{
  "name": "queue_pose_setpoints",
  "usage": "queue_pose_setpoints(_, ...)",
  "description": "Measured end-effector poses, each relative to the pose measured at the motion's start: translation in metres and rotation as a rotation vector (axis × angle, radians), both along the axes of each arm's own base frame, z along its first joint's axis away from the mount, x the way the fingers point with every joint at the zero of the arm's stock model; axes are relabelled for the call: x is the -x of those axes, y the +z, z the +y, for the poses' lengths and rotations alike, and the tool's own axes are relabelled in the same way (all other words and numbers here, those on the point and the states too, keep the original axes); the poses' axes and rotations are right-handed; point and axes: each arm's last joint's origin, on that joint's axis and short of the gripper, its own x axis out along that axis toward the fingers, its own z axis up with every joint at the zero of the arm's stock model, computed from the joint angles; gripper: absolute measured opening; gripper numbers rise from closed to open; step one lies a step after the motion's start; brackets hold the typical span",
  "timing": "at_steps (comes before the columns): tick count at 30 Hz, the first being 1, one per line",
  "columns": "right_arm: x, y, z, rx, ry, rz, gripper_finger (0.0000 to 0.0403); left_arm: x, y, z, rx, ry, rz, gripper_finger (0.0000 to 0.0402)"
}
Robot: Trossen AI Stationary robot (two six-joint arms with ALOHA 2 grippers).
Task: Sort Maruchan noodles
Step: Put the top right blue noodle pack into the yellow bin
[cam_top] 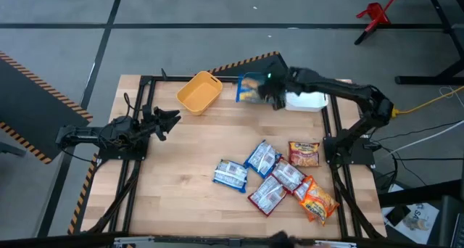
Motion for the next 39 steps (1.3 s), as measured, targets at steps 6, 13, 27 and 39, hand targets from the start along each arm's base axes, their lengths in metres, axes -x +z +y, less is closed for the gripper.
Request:
queue_pose_setpoints(6,0.023,-0.003,-0.039,0.036,-0.037,0.061,0.0004,0.0,0.0,0.0,0.0,0.0,0.002,0.0212)
queue_pose_setpoints(13,0.023,-0.027,-0.06,0.021,-0.016,0.161,0.0005,0.0,0.0,0.0,-0.006,0.002,0.008,0.0212)
queue_pose_setpoints(27,-0.054,-0.015,-0.033,0.418,0.338,-0.11,0.0005,0.0,-0.001,0.001,-0.006,0.022,0.011,0.0212)
queue_pose_setpoints(39,-0.133,-0.043,-0.047,0.457,0.414,-0.177,0.0005,0.0,-0.001,0.001,-0.004,0.027,0.01,0.0212)
